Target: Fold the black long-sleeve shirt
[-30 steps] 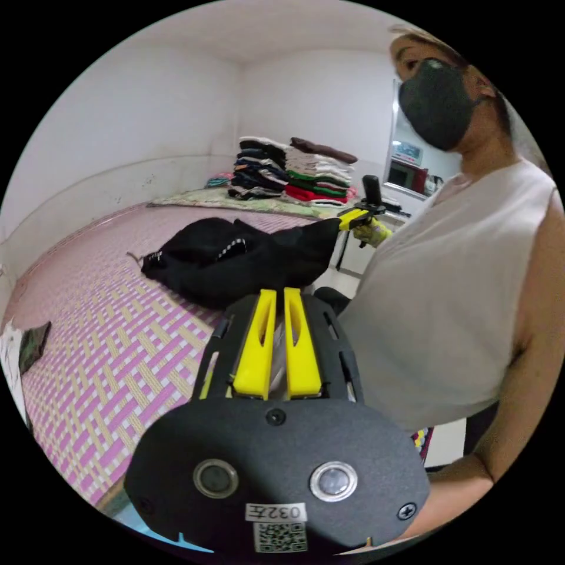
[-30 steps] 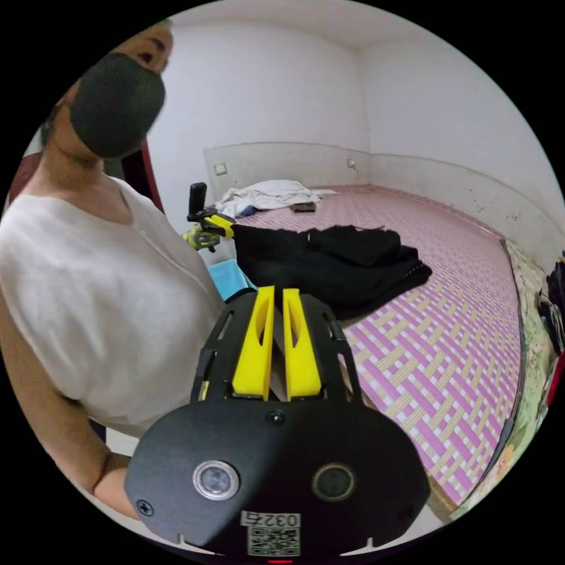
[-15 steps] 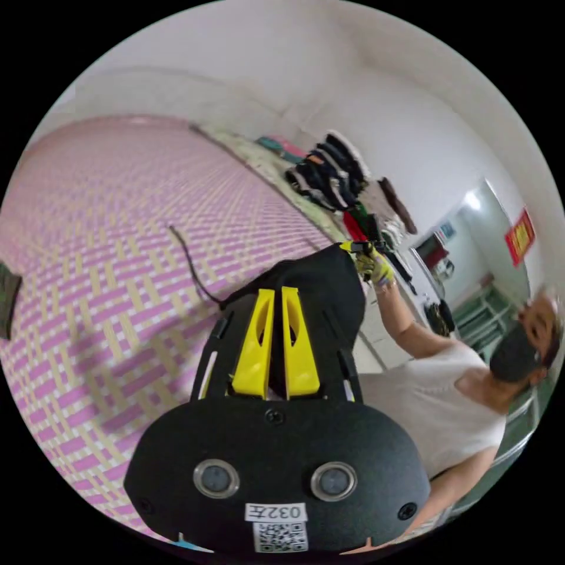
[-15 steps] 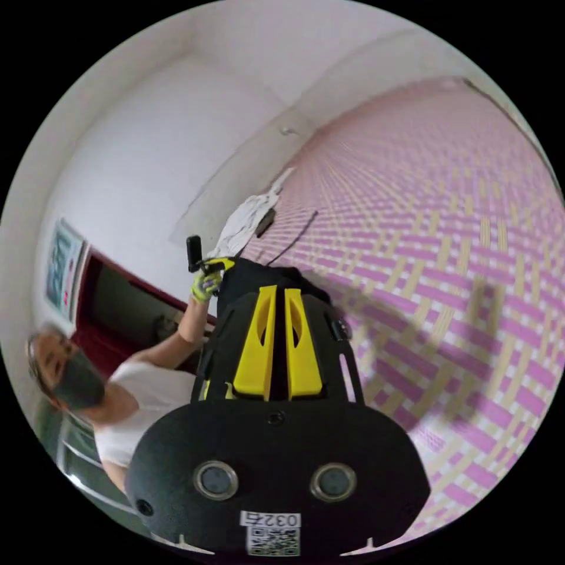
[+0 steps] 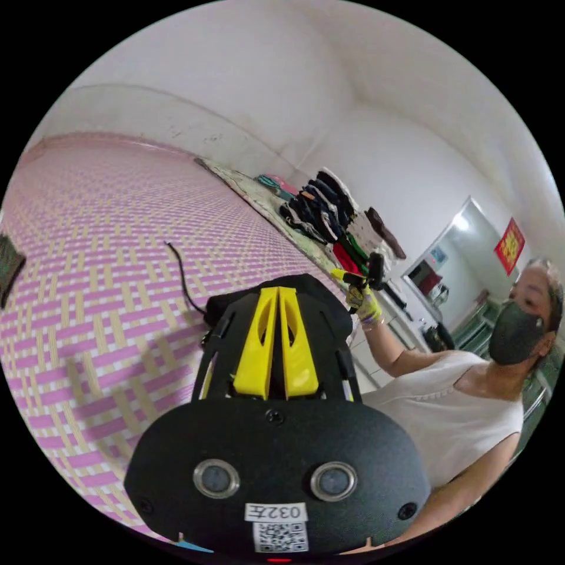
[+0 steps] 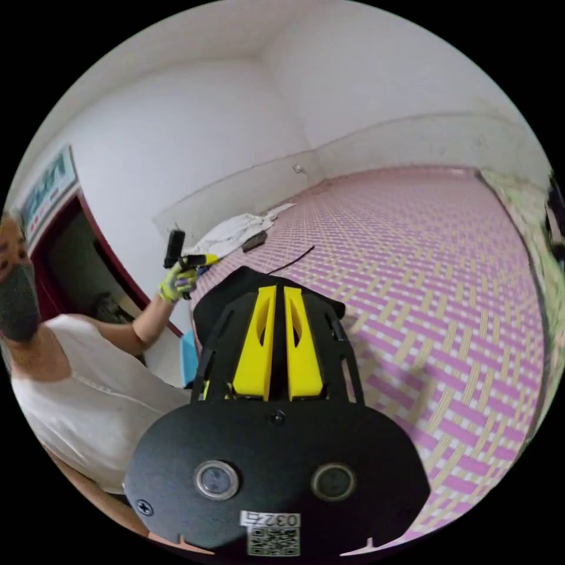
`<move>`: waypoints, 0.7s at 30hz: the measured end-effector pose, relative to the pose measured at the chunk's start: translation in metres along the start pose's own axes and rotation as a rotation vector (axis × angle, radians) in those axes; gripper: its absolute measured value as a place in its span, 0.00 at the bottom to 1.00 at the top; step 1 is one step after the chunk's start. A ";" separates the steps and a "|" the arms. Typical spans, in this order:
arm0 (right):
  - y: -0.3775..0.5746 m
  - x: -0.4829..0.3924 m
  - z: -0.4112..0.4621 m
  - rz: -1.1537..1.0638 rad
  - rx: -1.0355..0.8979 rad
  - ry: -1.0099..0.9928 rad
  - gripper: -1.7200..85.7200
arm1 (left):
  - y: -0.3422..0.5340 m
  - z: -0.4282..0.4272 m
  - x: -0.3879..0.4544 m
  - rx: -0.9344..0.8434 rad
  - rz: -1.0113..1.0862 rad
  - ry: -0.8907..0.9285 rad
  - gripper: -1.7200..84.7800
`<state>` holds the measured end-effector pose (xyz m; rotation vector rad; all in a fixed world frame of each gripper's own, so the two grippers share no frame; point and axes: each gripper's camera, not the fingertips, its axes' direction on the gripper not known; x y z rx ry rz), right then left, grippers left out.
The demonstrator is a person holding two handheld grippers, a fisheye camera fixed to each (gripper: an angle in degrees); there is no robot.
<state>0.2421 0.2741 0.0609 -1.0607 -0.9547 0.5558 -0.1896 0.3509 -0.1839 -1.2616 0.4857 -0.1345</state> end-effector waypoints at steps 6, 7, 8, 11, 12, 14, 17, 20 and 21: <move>-0.003 -0.019 0.092 -0.041 -0.315 0.358 0.01 | 0.007 0.102 0.045 -0.233 0.168 -0.505 0.01; 0.000 -0.020 0.099 -0.057 -0.333 0.372 0.01 | 0.011 0.108 0.047 -0.235 0.168 -0.515 0.01; 0.006 -0.023 0.104 -0.062 -0.299 0.388 0.01 | 0.016 0.114 0.053 -0.207 0.174 -0.549 0.01; 0.007 -0.027 0.104 -0.063 -0.299 0.381 0.01 | 0.011 0.117 0.055 -0.215 0.170 -0.568 0.01; 0.006 -0.024 0.097 -0.032 -0.295 0.344 0.01 | 0.007 0.110 0.048 -0.217 0.114 -0.505 0.01; 0.006 -0.025 0.076 0.023 -0.253 0.277 0.01 | 0.000 0.090 0.042 -0.215 0.042 -0.407 0.01; 0.019 -0.066 0.021 -0.060 -0.061 0.205 0.01 | 0.006 0.040 0.068 -0.090 0.046 -0.340 0.01; 0.041 -0.111 -0.001 -0.165 -0.015 0.099 0.01 | 0.027 0.016 0.105 -0.032 0.095 -0.238 0.01; 0.049 -0.123 0.000 -0.187 -0.036 0.092 0.01 | 0.038 0.018 0.116 -0.036 0.115 -0.183 0.01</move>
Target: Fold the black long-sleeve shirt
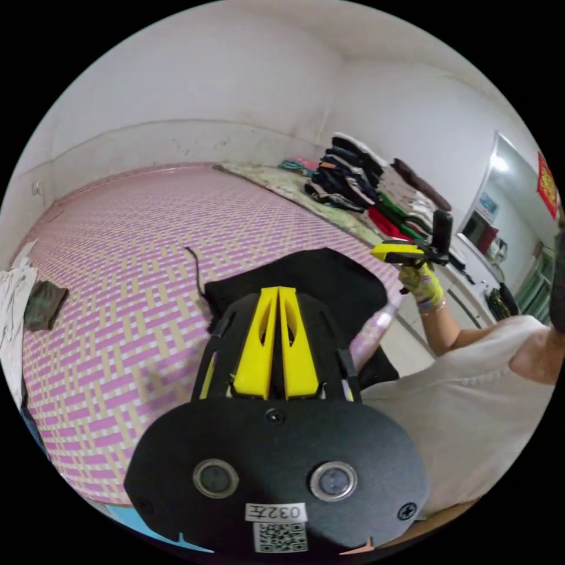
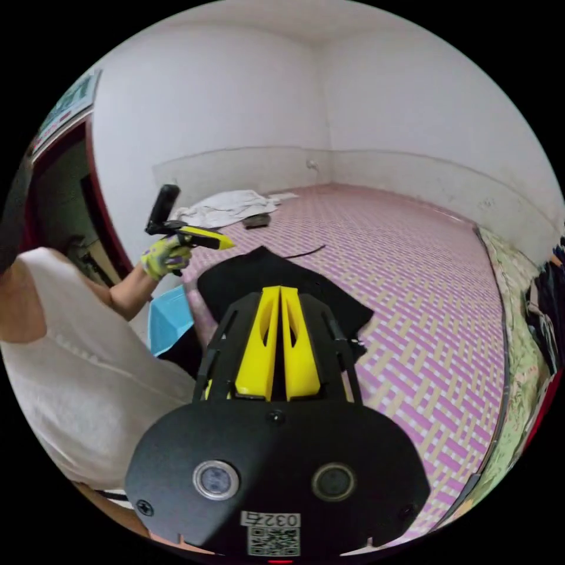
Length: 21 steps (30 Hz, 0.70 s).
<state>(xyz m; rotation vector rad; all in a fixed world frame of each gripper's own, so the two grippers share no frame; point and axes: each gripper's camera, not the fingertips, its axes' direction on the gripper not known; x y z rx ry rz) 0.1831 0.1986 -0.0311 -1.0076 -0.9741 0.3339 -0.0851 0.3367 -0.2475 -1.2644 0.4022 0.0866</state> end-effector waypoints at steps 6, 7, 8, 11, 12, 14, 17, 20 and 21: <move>0.026 -0.008 0.022 0.025 -0.132 0.093 0.01 | 0.041 0.026 0.000 -0.058 -0.066 -0.112 0.01; 0.027 -0.006 0.025 0.033 -0.146 0.092 0.01 | 0.043 0.027 -0.004 -0.063 -0.076 -0.107 0.01; 0.031 -0.001 0.033 0.055 -0.184 0.102 0.01 | 0.048 0.029 -0.009 -0.070 -0.085 -0.111 0.01; 0.035 0.014 0.034 0.130 -0.197 0.077 0.01 | 0.057 0.028 -0.029 -0.021 -0.144 -0.067 0.01; 0.032 0.020 0.031 0.145 -0.211 0.060 0.01 | 0.057 0.026 -0.036 -0.022 -0.159 -0.047 0.01; 0.029 0.027 0.024 0.157 -0.224 0.038 0.01 | 0.055 0.022 -0.044 -0.026 -0.163 -0.034 0.01; 0.030 0.045 -0.006 0.213 -0.155 -0.089 0.02 | 0.055 0.006 -0.060 0.004 -0.177 0.043 0.02; 0.048 0.083 -0.058 0.363 0.016 -0.263 0.07 | 0.059 -0.038 -0.094 0.128 -0.280 0.151 0.08; 0.058 0.099 -0.074 0.432 0.049 -0.289 0.10 | 0.060 -0.052 -0.115 0.147 -0.333 0.192 0.12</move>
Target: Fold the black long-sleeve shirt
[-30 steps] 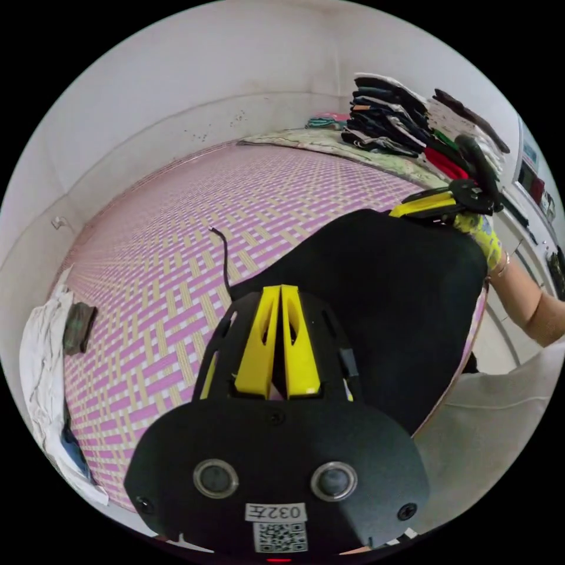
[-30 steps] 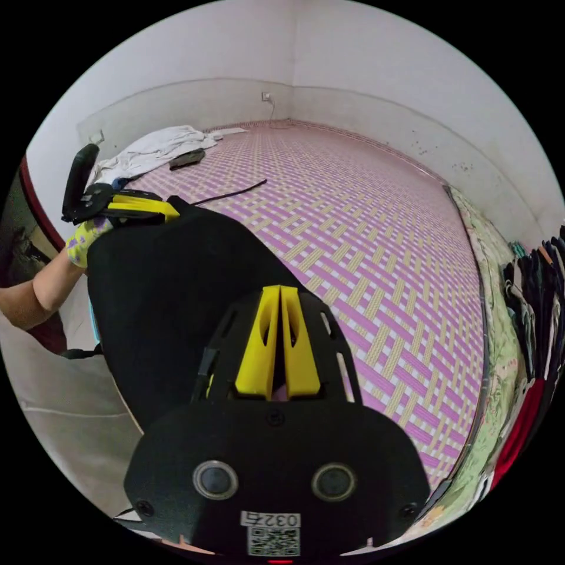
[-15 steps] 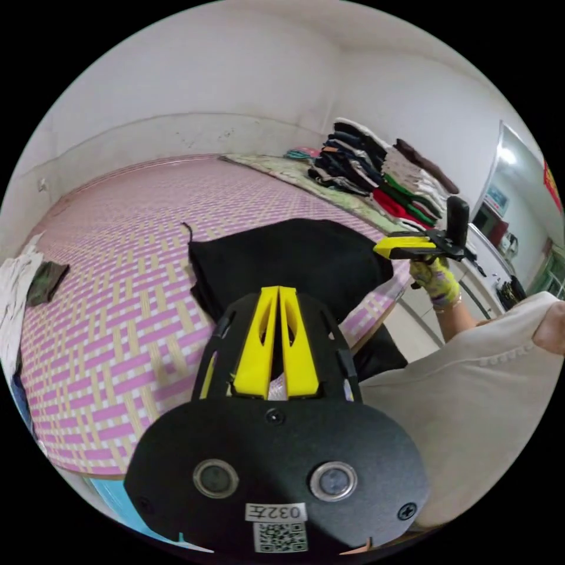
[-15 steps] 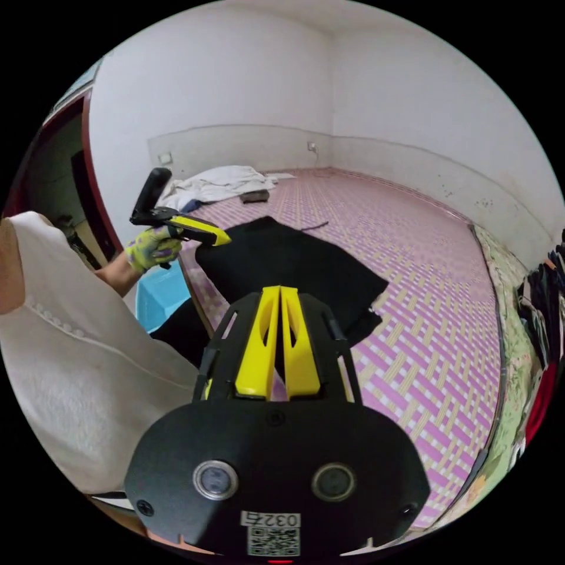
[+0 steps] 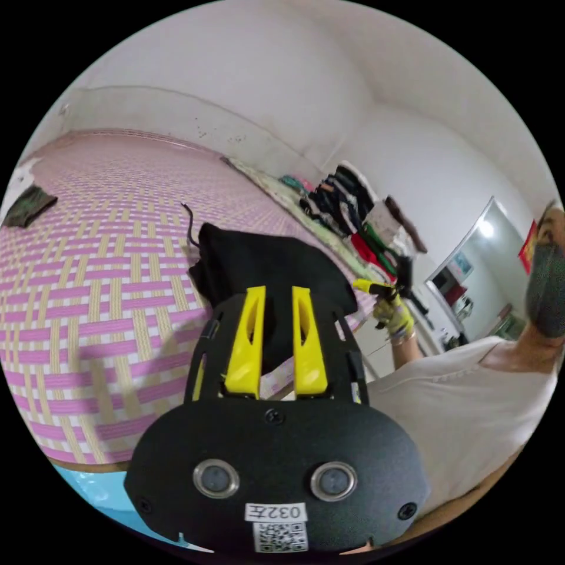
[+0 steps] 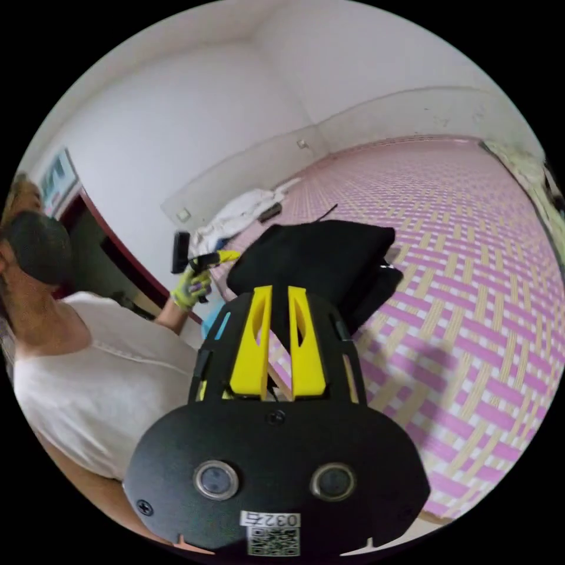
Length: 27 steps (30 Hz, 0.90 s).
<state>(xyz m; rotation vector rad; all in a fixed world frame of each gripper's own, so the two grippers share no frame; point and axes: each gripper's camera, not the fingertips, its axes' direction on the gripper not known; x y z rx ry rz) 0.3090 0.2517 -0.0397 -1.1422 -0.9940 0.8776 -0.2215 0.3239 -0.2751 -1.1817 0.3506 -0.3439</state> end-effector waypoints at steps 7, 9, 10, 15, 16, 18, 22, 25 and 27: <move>0.006 0.071 -0.046 0.335 -0.052 -0.155 0.15 | -0.038 -0.017 -0.092 -0.172 -0.261 0.195 0.21; 0.005 0.081 -0.044 0.412 -0.140 -0.141 0.17 | -0.053 -0.014 -0.112 -0.236 -0.304 0.194 0.23; 0.005 0.081 -0.043 0.417 -0.157 -0.144 0.17 | -0.057 -0.012 -0.117 -0.250 -0.312 0.210 0.23; -0.008 0.076 -0.042 0.424 -0.214 -0.178 0.21 | -0.090 0.002 -0.137 -0.370 -0.307 0.189 0.24; -0.009 0.075 -0.041 0.421 -0.221 -0.174 0.21 | -0.093 0.003 -0.138 -0.379 -0.303 0.191 0.24; -0.015 0.069 -0.038 0.409 -0.242 -0.153 0.21 | -0.106 0.007 -0.140 -0.415 -0.270 0.177 0.23; -0.021 0.063 -0.028 0.394 -0.269 -0.158 0.20 | -0.120 0.010 -0.143 -0.448 -0.225 0.174 0.21; -0.021 0.058 -0.014 0.376 -0.287 -0.178 0.16 | -0.123 0.005 -0.152 -0.440 -0.204 0.172 0.19; -0.014 0.057 -0.006 0.380 -0.262 -0.221 0.14 | -0.120 -0.007 -0.167 -0.402 -0.231 0.202 0.17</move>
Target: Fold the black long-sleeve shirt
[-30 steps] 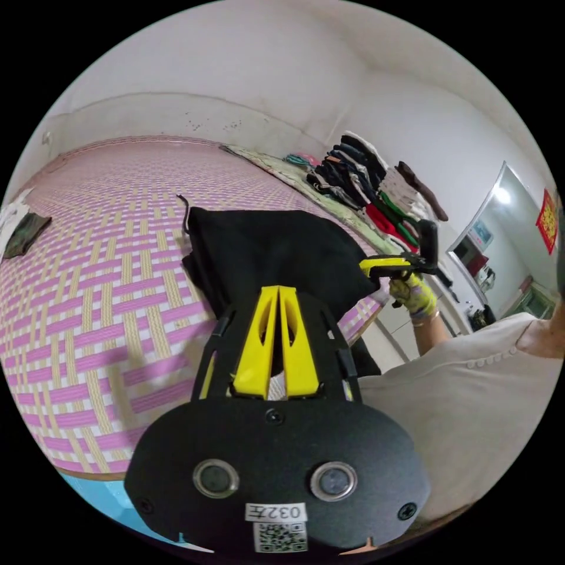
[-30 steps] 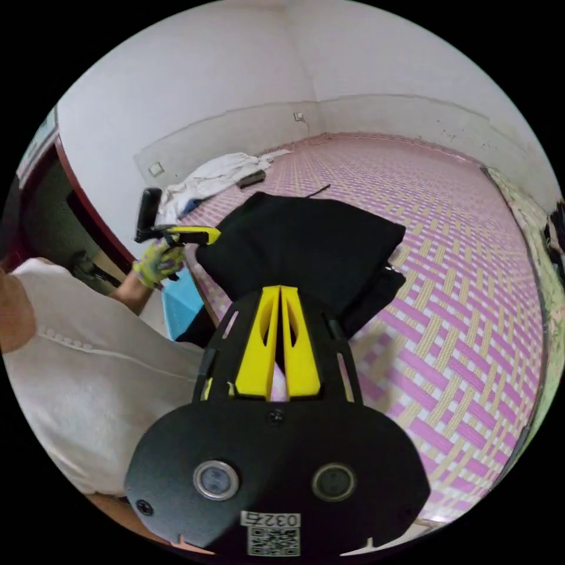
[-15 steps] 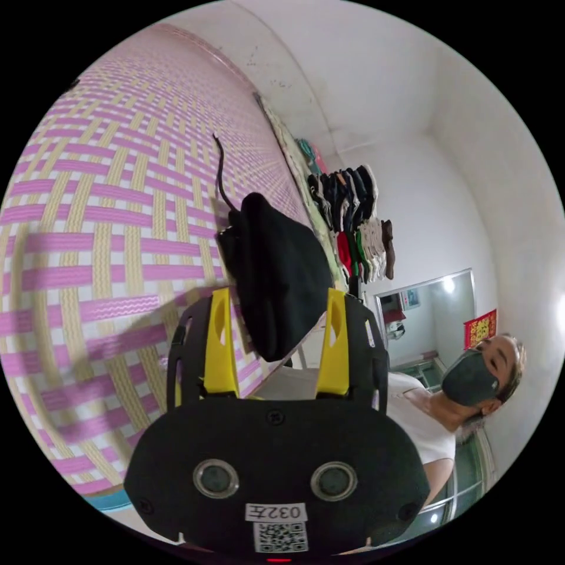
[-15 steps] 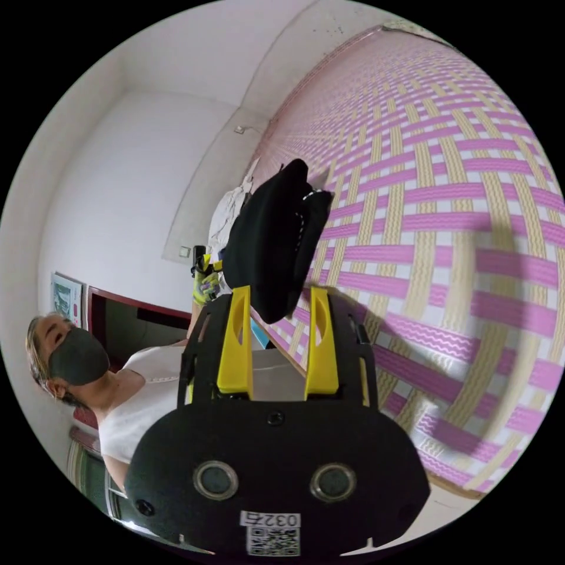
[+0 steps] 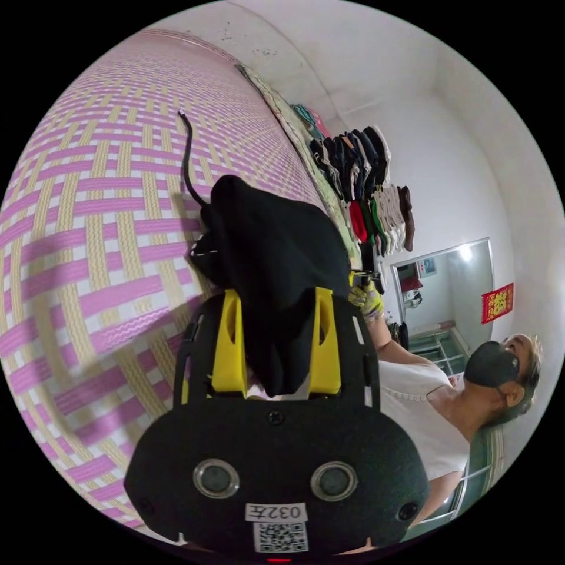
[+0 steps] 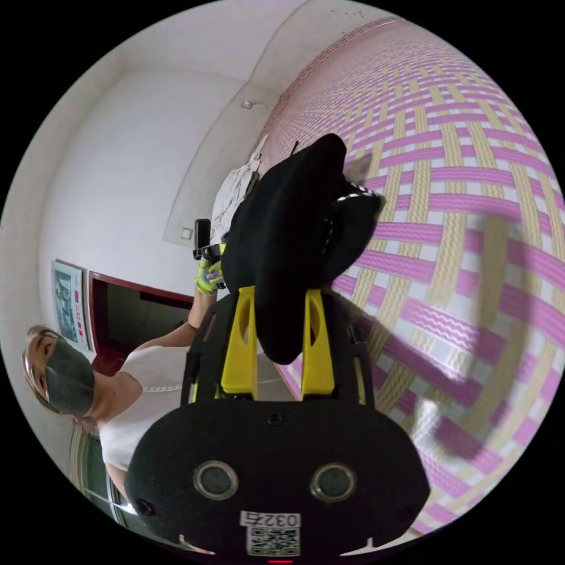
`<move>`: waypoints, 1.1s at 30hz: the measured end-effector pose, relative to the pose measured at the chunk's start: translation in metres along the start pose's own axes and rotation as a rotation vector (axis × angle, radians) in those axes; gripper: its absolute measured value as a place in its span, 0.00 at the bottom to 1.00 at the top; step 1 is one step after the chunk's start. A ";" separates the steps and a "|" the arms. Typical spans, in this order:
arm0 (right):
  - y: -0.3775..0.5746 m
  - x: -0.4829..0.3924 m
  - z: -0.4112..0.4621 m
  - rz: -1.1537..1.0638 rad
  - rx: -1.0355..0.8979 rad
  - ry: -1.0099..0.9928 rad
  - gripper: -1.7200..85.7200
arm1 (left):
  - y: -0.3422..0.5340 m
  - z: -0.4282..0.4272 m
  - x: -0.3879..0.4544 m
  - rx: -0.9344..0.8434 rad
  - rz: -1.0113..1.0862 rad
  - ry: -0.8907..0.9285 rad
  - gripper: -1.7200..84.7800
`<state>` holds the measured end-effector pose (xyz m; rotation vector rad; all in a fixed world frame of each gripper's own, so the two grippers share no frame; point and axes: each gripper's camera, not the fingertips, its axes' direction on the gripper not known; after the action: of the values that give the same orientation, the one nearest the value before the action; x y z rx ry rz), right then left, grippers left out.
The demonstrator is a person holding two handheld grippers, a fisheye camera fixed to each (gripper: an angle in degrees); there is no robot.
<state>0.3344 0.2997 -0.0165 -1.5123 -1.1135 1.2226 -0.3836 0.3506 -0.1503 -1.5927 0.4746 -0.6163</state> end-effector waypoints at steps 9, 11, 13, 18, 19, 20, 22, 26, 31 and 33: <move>0.066 -0.021 0.000 -0.099 0.167 -0.019 0.12 | 0.040 -0.051 -0.041 0.157 -0.059 0.223 0.09; 0.083 -0.032 -0.001 -0.125 0.199 0.010 0.11 | 0.043 -0.056 -0.040 0.153 -0.051 0.227 0.09; 0.102 -0.040 -0.003 -0.143 0.233 0.035 0.11 | 0.046 -0.060 -0.038 0.147 -0.037 0.237 0.09; 0.161 -0.065 -0.021 -0.169 0.328 0.088 0.11 | 0.041 -0.059 -0.027 0.109 -0.006 0.348 0.08; 0.167 -0.068 -0.025 -0.172 0.338 0.093 0.11 | 0.038 -0.058 -0.025 0.102 -0.004 0.367 0.08; 0.179 -0.075 -0.034 -0.179 0.357 0.106 0.11 | 0.032 -0.054 -0.020 0.084 0.006 0.406 0.07; 0.194 -0.089 -0.051 -0.191 0.376 0.141 0.11 | 0.017 -0.048 -0.008 0.048 0.030 0.455 0.07; 0.217 -0.140 -0.107 -0.245 0.417 0.265 0.11 | -0.044 -0.036 0.053 -0.042 0.154 0.500 0.07; 0.231 -0.235 -0.213 -0.333 0.543 0.465 0.11 | -0.146 -0.035 0.197 -0.072 0.373 0.568 0.07; 0.244 -0.304 -0.284 -0.409 0.671 0.546 0.11 | -0.198 -0.048 0.306 -0.019 0.573 0.574 0.07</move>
<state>0.6068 -0.0745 -0.1503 -0.9445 -0.5237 0.7203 -0.1891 0.1439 0.0831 -1.1926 1.3111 -0.6137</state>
